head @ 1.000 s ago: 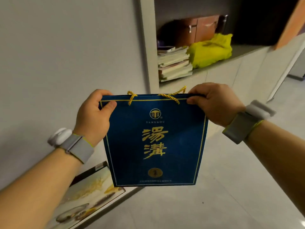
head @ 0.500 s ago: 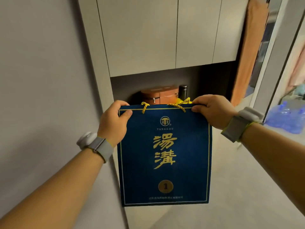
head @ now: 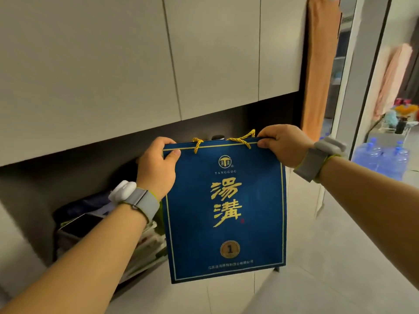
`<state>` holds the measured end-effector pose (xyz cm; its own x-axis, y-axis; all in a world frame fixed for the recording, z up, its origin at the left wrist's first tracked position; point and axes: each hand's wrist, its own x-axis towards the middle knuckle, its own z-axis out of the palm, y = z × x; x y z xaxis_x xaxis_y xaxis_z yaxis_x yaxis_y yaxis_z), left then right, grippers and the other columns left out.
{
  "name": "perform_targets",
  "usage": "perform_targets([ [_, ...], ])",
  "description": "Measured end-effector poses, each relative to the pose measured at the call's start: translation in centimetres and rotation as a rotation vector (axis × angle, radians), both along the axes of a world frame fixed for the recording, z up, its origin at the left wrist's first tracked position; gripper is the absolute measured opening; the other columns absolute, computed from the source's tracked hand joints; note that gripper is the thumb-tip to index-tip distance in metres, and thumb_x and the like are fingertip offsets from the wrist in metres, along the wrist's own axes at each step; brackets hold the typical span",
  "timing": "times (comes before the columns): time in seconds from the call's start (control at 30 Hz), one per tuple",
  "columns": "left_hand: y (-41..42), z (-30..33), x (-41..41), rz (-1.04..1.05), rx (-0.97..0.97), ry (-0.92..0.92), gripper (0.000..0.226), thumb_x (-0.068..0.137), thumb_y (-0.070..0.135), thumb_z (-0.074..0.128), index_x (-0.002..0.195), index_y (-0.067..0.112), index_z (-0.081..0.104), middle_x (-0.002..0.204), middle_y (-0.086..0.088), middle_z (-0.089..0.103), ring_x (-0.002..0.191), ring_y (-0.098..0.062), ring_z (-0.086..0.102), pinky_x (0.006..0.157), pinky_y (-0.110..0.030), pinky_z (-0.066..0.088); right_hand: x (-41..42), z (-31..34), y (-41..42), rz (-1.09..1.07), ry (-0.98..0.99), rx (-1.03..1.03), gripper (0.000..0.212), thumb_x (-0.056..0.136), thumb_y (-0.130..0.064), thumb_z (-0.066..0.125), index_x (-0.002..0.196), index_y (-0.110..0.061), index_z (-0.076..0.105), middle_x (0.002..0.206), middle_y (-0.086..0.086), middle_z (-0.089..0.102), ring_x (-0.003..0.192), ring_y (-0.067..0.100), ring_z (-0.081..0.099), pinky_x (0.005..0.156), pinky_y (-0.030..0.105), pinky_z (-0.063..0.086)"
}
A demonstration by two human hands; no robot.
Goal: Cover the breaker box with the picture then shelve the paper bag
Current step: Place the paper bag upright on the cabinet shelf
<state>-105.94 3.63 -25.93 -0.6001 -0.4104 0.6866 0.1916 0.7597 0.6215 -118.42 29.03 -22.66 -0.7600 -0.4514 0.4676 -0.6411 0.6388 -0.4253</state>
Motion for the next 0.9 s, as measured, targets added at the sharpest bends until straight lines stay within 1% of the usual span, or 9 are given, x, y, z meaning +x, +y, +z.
perform_targets([
  [0.13,3.5,-1.4,-8.6,0.030,0.012,-0.006,0.012,0.090,0.019,0.056,0.102,0.015,0.058,0.074,0.003,0.056,0.063,-0.018,0.053,0.056,-0.032,0.046,-9.8,-1.1,2.4,0.026,0.002,0.022,0.027,0.093,-0.020,0.051,0.114,-0.009,0.064,0.111,0.014,0.064,0.101,0.028,0.057,0.083,0.034,0.044],
  [0.3,7.2,-1.0,-18.1,0.087,0.097,-0.021,0.012,0.091,0.020,0.056,0.102,0.018,0.057,0.078,-0.004,0.059,0.068,-0.026,0.056,0.058,-0.036,0.048,-21.2,0.0,4.7,0.097,0.003,0.035,0.027,0.092,-0.020,0.053,0.114,-0.010,0.064,0.112,0.013,0.064,0.103,0.029,0.056,0.082,0.030,0.039],
  [0.43,9.2,-0.2,-24.3,0.077,0.201,-0.014,0.011,0.088,0.020,0.059,0.099,0.021,0.058,0.085,-0.008,0.062,0.073,-0.032,0.060,0.063,-0.042,0.053,-28.8,0.5,5.6,0.129,-0.005,-0.026,0.024,0.090,-0.018,0.056,0.111,-0.010,0.066,0.108,0.013,0.065,0.099,0.028,0.056,0.078,0.028,0.037],
  [0.47,9.6,-0.1,-25.8,0.070,0.231,-0.005,0.011,0.088,0.020,0.060,0.099,0.020,0.057,0.082,-0.008,0.061,0.069,-0.031,0.059,0.060,-0.038,0.054,-30.6,0.6,5.8,0.131,-0.007,-0.044,0.023,0.090,-0.017,0.057,0.110,-0.010,0.067,0.105,0.013,0.065,0.097,0.027,0.056,0.078,0.028,0.037],
  [0.53,10.2,-0.1,-28.4,0.059,0.282,0.019,0.012,0.087,0.019,0.061,0.097,0.017,0.054,0.072,-0.003,0.055,0.059,-0.021,0.051,0.046,-0.024,0.046,-33.7,0.5,6.1,0.145,0.001,-0.074,0.021,0.088,-0.016,0.058,0.106,-0.011,0.068,0.096,0.008,0.062,0.096,0.028,0.057,0.078,0.031,0.040],
  [0.6,10.6,-0.3,-31.5,0.048,0.348,0.041,0.013,0.087,0.019,0.061,0.097,0.015,0.052,0.068,0.001,0.051,0.055,-0.015,0.046,0.040,-0.020,0.040,-37.1,0.6,6.1,0.154,0.022,-0.088,0.020,0.087,-0.015,0.058,0.104,-0.011,0.069,0.092,0.005,0.059,0.096,0.030,0.058,0.080,0.034,0.042],
  [0.7,10.3,-1.0,-35.8,0.019,0.436,0.063,0.010,0.088,0.019,0.059,0.095,0.018,0.052,0.070,0.002,0.052,0.057,-0.014,0.046,0.043,-0.019,0.041,-41.3,0.5,5.3,0.154,0.039,-0.077,0.022,0.088,-0.015,0.058,0.107,-0.009,0.068,0.099,0.012,0.064,0.100,0.032,0.057,0.082,0.034,0.041],
  [0.8,9.6,-1.3,-39.4,0.017,0.462,0.085,0.009,0.089,0.019,0.059,0.096,0.019,0.053,0.075,0.002,0.054,0.064,-0.014,0.049,0.051,-0.021,0.044,-44.8,0.3,4.3,0.149,0.063,-0.089,0.024,0.088,-0.015,0.058,0.108,-0.008,0.067,0.108,0.016,0.065,0.103,0.033,0.057,0.083,0.033,0.040],
  [0.9,8.9,-1.5,-42.7,0.043,0.450,0.100,0.017,0.089,0.021,0.058,0.103,0.013,0.056,0.082,-0.003,0.057,0.068,-0.017,0.049,0.047,-0.013,0.041,-48.1,0.6,3.6,0.143,0.078,-0.093,0.027,0.088,-0.014,0.058,0.113,-0.007,0.066,0.116,0.018,0.064,0.109,0.036,0.055,0.089,0.035,0.041],
])
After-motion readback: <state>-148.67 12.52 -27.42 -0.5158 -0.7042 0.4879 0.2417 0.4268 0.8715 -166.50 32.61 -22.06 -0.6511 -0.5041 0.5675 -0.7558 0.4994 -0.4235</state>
